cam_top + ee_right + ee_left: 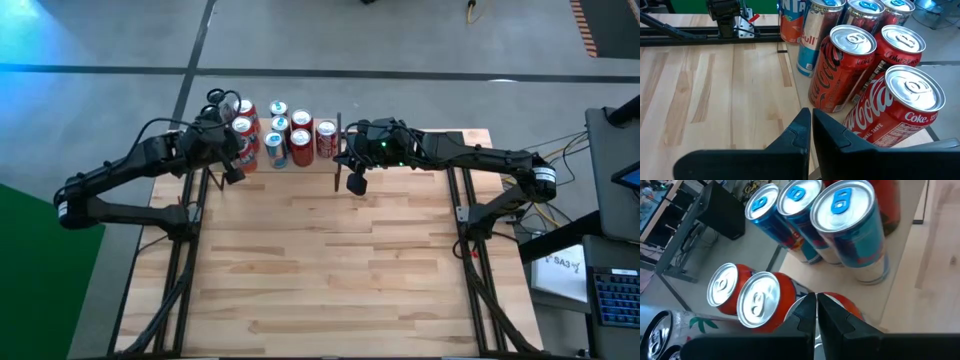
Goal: Place canned beverage on shelf
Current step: Adjust the red soda can on the shelf
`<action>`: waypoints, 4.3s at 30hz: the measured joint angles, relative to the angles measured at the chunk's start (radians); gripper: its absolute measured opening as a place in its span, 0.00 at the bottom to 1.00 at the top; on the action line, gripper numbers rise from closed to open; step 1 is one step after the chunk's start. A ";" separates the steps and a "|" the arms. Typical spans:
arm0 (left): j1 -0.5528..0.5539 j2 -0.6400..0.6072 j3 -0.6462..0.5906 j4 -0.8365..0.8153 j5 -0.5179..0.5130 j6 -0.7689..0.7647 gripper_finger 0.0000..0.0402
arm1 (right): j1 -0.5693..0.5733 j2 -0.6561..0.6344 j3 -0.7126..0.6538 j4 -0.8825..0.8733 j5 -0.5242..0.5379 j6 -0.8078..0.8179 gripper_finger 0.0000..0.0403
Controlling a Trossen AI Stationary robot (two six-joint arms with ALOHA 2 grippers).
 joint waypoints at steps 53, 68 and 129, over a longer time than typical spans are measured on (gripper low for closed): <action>-0.001 -0.047 0.029 -0.024 0.092 -0.022 0.00 | 0.000 0.002 0.000 0.000 0.000 0.000 0.02; -0.052 -0.103 0.015 -0.065 0.355 -0.118 0.00 | 0.000 0.002 0.000 0.027 0.000 -0.012 0.02; -0.057 -0.089 -0.045 -0.183 0.069 -0.202 0.00 | 0.000 0.002 0.000 0.029 -0.001 -0.007 0.02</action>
